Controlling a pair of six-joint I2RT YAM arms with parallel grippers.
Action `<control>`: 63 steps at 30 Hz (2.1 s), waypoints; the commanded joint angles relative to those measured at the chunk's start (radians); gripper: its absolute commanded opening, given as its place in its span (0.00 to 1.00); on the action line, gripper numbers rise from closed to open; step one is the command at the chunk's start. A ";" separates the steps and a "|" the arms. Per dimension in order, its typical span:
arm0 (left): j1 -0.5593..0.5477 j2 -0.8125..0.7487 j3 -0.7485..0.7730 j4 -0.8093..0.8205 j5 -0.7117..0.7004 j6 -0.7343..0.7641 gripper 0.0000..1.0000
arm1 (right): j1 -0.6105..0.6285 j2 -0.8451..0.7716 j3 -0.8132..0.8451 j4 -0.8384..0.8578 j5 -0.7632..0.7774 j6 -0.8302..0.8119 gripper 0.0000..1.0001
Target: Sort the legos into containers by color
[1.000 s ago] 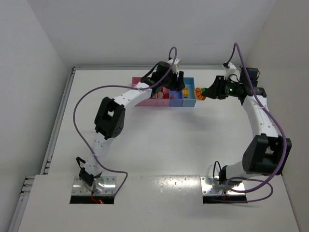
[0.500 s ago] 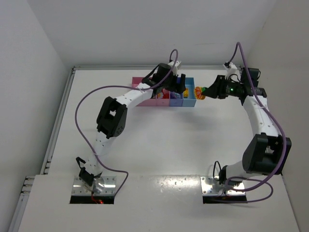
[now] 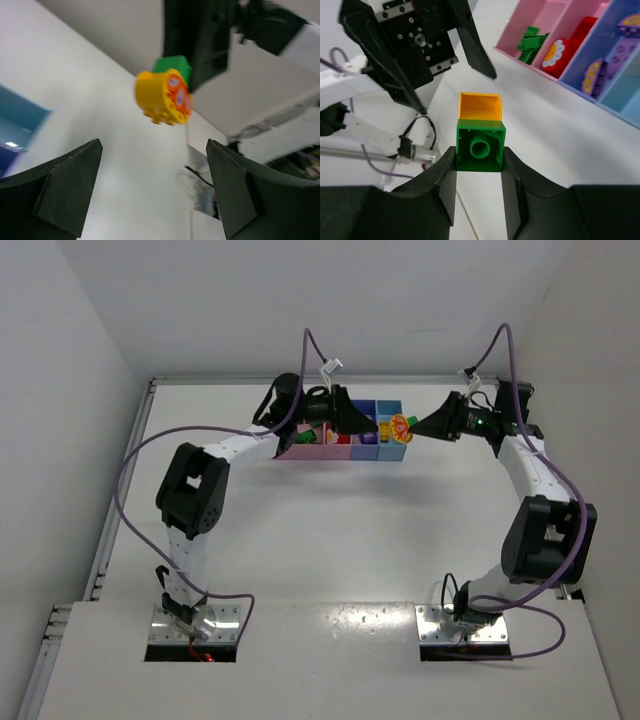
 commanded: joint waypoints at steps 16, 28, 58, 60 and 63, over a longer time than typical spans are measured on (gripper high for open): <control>-0.042 -0.010 0.011 0.289 0.199 -0.213 0.89 | 0.027 -0.008 -0.018 0.230 -0.254 0.192 0.00; -0.042 0.010 0.073 0.082 0.135 -0.068 0.79 | 0.097 -0.061 -0.038 0.249 -0.254 0.183 0.00; -0.153 0.151 0.436 -0.527 -0.647 0.414 0.03 | -0.111 -0.159 0.100 -0.231 0.221 -0.256 0.00; -0.163 0.185 0.497 -0.558 -0.660 0.439 0.06 | -0.120 -0.177 0.091 -0.244 0.234 -0.268 0.00; -0.164 0.252 0.545 -0.581 -0.692 0.448 0.11 | -0.130 -0.205 0.069 -0.255 0.234 -0.278 0.00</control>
